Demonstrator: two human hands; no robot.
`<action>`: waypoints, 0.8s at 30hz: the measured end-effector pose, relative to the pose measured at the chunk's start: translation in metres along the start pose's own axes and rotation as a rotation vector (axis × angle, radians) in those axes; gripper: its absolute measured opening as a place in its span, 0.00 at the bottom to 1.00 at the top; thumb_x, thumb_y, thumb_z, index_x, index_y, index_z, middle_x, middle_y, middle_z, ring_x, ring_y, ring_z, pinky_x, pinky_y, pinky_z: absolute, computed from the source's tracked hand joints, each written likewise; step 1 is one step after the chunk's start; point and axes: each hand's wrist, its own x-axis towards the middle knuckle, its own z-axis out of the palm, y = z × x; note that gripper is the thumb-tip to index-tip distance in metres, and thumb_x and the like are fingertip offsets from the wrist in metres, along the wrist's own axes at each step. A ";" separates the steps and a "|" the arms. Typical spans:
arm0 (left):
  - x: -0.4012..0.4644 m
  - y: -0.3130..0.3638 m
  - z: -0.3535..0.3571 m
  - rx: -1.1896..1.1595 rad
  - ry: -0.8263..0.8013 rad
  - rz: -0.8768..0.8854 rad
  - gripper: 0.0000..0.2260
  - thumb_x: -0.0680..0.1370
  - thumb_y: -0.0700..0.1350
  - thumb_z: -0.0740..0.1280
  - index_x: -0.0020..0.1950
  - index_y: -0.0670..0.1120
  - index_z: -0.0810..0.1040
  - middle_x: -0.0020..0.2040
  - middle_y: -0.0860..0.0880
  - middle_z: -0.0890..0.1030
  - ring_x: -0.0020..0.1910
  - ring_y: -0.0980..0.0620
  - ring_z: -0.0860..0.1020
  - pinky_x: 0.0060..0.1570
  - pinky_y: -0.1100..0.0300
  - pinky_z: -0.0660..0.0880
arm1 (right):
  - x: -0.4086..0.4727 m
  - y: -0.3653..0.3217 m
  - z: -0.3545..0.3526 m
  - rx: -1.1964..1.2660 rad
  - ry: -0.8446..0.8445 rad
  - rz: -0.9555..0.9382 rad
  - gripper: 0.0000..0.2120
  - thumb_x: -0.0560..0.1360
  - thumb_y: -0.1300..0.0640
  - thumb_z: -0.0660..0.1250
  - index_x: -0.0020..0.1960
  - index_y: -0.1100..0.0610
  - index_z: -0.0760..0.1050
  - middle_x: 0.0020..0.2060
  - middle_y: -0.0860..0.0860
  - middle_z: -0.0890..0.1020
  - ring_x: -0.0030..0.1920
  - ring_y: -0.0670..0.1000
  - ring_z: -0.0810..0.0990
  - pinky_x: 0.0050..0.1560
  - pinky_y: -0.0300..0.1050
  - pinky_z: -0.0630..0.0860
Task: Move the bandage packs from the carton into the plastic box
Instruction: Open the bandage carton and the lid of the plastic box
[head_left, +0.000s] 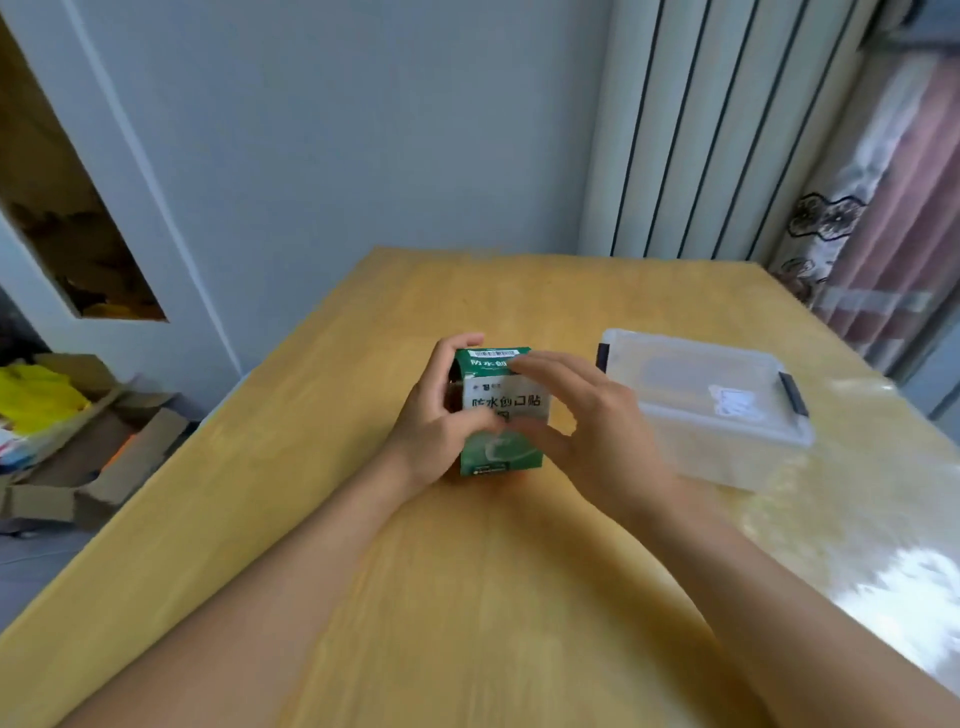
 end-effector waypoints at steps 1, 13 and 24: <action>-0.004 0.002 0.005 -0.010 -0.008 0.029 0.32 0.67 0.38 0.71 0.70 0.54 0.68 0.54 0.44 0.81 0.48 0.48 0.81 0.46 0.55 0.80 | -0.006 -0.001 -0.004 0.043 0.037 0.027 0.21 0.71 0.60 0.77 0.64 0.54 0.79 0.61 0.48 0.81 0.57 0.49 0.81 0.58 0.50 0.80; -0.006 0.002 0.012 0.118 0.007 0.071 0.22 0.72 0.63 0.64 0.63 0.58 0.70 0.49 0.52 0.82 0.48 0.47 0.83 0.48 0.44 0.81 | -0.010 0.008 -0.002 0.125 0.248 -0.043 0.04 0.73 0.62 0.76 0.47 0.56 0.86 0.52 0.50 0.84 0.50 0.47 0.82 0.46 0.39 0.80; -0.011 0.011 0.016 0.071 -0.028 0.053 0.17 0.75 0.56 0.65 0.63 0.54 0.72 0.46 0.52 0.83 0.43 0.51 0.83 0.38 0.59 0.79 | -0.005 0.006 -0.011 -0.310 0.256 -0.318 0.12 0.82 0.58 0.62 0.48 0.62 0.81 0.48 0.54 0.84 0.43 0.55 0.81 0.42 0.52 0.77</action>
